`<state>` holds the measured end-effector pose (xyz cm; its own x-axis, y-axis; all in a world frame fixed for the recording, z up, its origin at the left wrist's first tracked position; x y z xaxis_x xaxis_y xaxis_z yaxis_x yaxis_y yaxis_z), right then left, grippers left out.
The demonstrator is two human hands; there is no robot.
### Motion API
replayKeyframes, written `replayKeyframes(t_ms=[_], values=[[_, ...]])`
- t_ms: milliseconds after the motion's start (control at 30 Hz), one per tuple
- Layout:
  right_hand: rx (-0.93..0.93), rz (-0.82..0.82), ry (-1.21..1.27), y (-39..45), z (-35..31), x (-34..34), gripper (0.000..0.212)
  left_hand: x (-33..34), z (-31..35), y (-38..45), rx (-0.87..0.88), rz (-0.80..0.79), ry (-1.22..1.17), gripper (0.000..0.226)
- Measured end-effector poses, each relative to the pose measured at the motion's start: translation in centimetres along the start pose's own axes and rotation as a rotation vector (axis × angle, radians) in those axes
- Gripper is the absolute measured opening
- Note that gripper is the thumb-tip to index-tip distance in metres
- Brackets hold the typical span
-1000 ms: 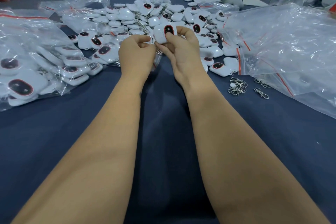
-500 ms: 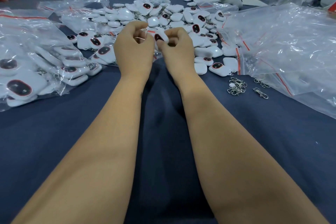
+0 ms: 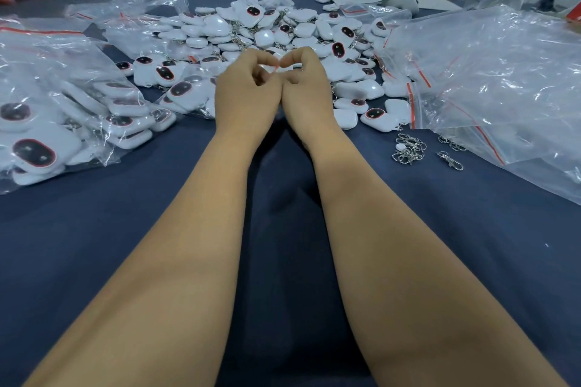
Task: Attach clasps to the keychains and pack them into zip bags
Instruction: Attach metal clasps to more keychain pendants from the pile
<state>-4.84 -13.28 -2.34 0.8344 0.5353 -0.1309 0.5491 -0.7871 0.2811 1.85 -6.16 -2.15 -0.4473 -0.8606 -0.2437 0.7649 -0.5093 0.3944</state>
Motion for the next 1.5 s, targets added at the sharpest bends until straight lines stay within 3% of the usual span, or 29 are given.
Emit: replayKeyframes(t_ms=[100,200,267,400,600,733,833,900,1000,1100,1167,1300,1333,1500], values=[[-0.053,0.11,-0.322,0.4,-0.2,-0.7,0.027,0.7,-0.8,0.0,-0.01,-0.131,0.193,0.033],[-0.117,0.288,-0.758,0.7,-0.4,-2.3,0.039,0.9,-0.9,0.1,0.021,-0.107,0.328,0.028],[-0.049,0.354,-0.934,0.8,-0.1,-3.2,0.048,0.9,-1.1,0.3,0.026,-0.075,0.395,0.028],[0.155,0.322,-0.986,0.6,0.6,-4.0,0.045,0.4,-1.7,0.7,0.019,-0.038,0.445,0.04],[0.069,0.294,-1.028,0.8,0.6,-4.2,0.013,-0.4,-1.7,0.8,-0.014,0.064,0.357,0.032],[-0.006,0.324,-0.971,1.1,0.5,-4.0,0.028,-0.2,-1.8,0.9,-0.061,0.031,0.26,0.034],[-0.183,0.428,-0.913,0.9,-0.5,-3.3,0.037,0.1,-1.9,0.9,-0.093,-0.017,0.242,0.036],[-0.259,0.431,-0.7,0.7,-1.0,-2.7,0.037,0.2,-1.9,0.9,-0.092,-0.038,0.259,0.038],[-0.162,0.298,-0.181,0.7,-0.8,-1.5,0.03,0.2,-2.1,1.1,-0.109,-0.037,0.222,0.039],[0.009,0.233,0.103,1.2,-0.1,-0.8,0.016,0.3,-2.4,1.3,-0.123,-0.052,0.189,0.038],[0.053,0.192,0.119,1.1,0.5,-0.6,0.009,0.2,-2.4,1.3,-0.104,-0.03,0.164,0.035],[0.039,0.137,0.138,1.2,1.2,-0.7,0.04,-0.1,-2.4,1.3,-0.087,0.019,0.113,0.024],[0.055,0.129,0.161,1.2,1.3,-0.7,0.043,-0.1,-2.3,1.3,-0.081,0.006,0.111,0.01],[0.091,-0.001,0.329,1.3,1.0,0.3,0.041,-0.3,-1.9,1.2,-0.214,0.032,-0.158,0.03]])
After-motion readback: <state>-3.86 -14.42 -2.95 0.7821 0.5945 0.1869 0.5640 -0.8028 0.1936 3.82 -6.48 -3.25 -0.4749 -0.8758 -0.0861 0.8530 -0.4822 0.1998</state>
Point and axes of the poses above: each hand's wrist, its own y-axis towards the middle knuckle, its own x-axis out of the palm, z = x × y, the point moved 3 cm from there along y, towards the middle knuckle, and after that the axes turned 1 degree about -x, right-handed, at the moved point
